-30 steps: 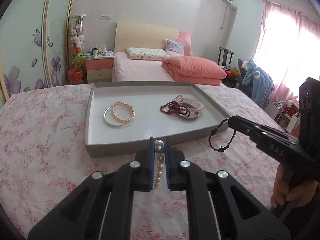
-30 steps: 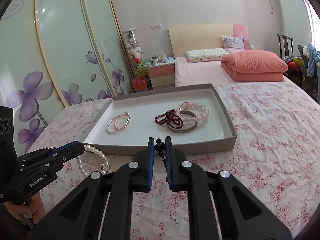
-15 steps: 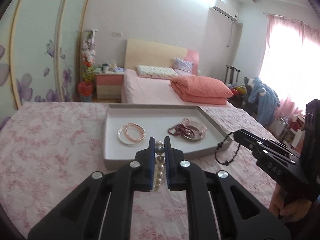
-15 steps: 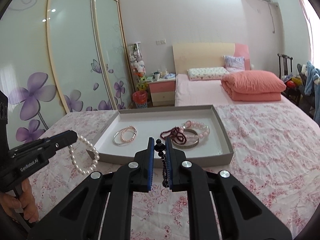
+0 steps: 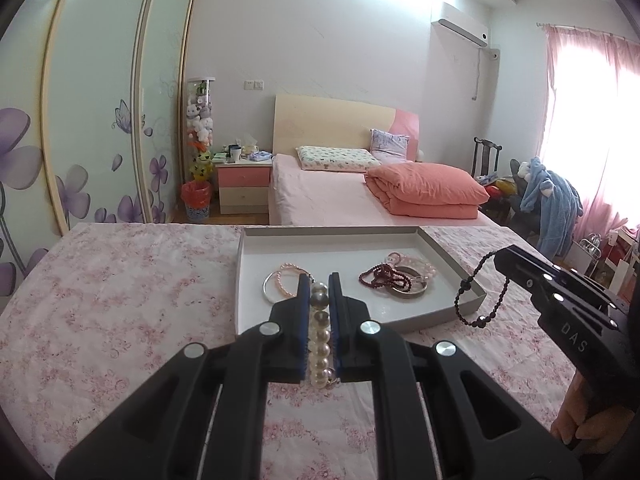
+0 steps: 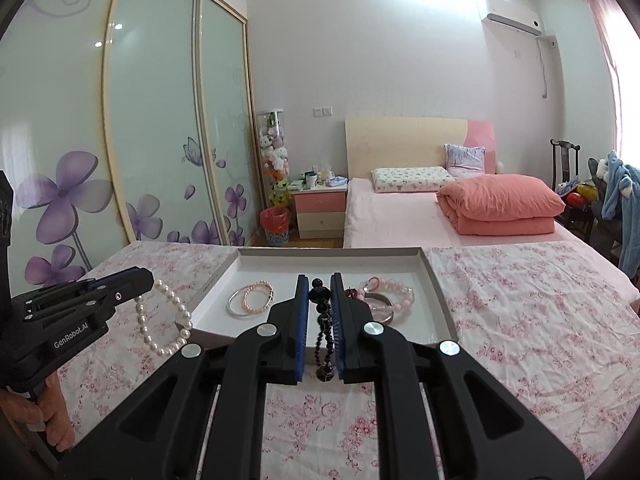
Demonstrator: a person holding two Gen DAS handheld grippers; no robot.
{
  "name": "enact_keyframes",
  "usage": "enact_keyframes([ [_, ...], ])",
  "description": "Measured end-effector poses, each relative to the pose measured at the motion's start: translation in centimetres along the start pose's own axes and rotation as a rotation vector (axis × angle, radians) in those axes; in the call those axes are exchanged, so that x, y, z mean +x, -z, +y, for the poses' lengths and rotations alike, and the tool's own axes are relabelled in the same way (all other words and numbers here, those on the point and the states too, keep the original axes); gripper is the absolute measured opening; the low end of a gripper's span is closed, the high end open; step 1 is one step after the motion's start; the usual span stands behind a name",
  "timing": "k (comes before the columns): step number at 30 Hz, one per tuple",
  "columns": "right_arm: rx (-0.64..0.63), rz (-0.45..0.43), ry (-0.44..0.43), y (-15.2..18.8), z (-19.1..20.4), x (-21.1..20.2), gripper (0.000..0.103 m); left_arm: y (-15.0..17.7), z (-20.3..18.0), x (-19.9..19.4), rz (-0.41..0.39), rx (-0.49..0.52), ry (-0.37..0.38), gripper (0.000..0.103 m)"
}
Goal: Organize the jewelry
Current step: 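Carry the pearl necklace into the tray with the left tool while the right drops the black bracelet there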
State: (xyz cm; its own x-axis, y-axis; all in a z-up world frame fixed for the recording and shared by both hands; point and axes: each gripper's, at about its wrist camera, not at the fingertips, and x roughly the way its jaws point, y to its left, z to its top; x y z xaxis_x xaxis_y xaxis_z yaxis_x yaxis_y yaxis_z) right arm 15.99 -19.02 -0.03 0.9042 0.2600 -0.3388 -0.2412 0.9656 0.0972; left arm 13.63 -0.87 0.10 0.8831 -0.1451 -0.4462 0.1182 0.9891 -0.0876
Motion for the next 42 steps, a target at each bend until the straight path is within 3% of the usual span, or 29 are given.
enact_keyframes([
  [11,-0.001,-0.035,0.015,-1.2,-0.3,0.4,0.012,-0.9,-0.5,0.8,-0.005,0.013,-0.002,0.01],
  [20,0.027,-0.064,0.037,-3.3,-1.4,3.1,0.012,-2.8,-0.9,4.1,-0.017,0.025,-0.029,0.01],
  [42,0.133,0.084,0.011,-3.1,-3.5,11.8,0.012,-3.0,-0.3,12.3,0.099,-0.009,-0.003,0.01],
])
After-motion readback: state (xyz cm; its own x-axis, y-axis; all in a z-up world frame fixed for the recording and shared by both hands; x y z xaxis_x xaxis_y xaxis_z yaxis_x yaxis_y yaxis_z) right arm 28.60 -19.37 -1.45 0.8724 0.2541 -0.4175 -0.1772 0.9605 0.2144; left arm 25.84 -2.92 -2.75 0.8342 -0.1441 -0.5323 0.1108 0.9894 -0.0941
